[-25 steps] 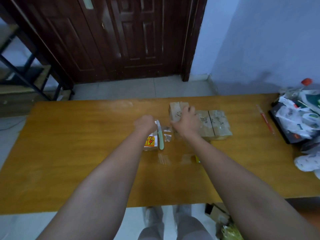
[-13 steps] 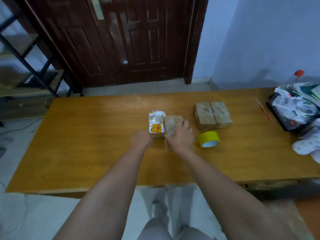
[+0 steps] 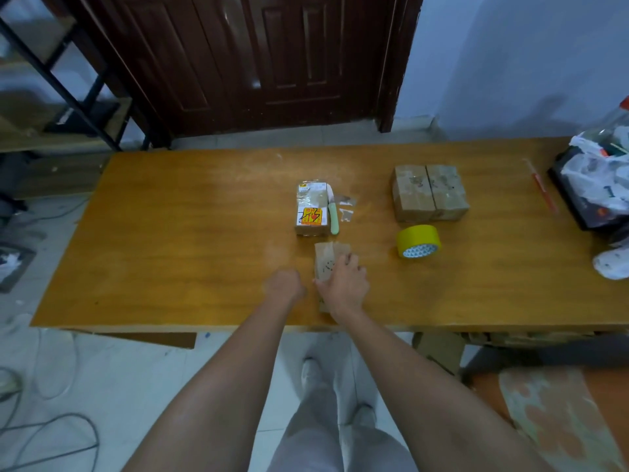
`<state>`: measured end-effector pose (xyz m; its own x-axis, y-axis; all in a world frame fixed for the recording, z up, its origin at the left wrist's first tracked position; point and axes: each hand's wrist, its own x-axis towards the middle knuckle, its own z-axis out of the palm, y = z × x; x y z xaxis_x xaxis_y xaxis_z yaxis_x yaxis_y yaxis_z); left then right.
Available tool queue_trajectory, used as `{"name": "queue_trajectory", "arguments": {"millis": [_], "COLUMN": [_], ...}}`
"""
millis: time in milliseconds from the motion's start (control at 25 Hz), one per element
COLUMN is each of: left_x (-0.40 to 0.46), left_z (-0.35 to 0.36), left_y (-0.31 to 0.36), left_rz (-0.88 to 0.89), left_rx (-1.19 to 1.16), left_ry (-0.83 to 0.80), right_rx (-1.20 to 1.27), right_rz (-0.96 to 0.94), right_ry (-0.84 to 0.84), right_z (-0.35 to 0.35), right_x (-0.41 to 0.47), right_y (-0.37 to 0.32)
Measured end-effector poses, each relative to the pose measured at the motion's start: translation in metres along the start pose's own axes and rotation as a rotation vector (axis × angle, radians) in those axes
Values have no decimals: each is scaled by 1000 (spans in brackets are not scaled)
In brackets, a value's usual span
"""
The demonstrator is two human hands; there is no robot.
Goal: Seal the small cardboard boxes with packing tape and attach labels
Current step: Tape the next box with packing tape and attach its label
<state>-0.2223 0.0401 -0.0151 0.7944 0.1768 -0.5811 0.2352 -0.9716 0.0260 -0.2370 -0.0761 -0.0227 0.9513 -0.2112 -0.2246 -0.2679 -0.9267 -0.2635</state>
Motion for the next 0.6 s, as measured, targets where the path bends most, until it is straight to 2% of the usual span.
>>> {"name": "queue_trajectory", "arguments": {"millis": [160,320,400,480,600], "left_x": [15,37,48,53,53], "left_z": [-3,-16,-24,-32,-30], "left_y": [-11,-17,-12,-3,11], "left_rz": [13,10,13,5,6], "left_rx": [-31,-76,-156,-281,-521], "left_ry": [16,74,105,133,161], "right_rx": [-17,-24,9,2,-142], "right_rz": [2,30,10,-79,-202], "right_ry": [54,-5,39,158,204], "right_z": [9,7,-3,-24,-66], "right_x": [11,25,34,57,103], "right_y": [-11,-21,-16,4,59]}}
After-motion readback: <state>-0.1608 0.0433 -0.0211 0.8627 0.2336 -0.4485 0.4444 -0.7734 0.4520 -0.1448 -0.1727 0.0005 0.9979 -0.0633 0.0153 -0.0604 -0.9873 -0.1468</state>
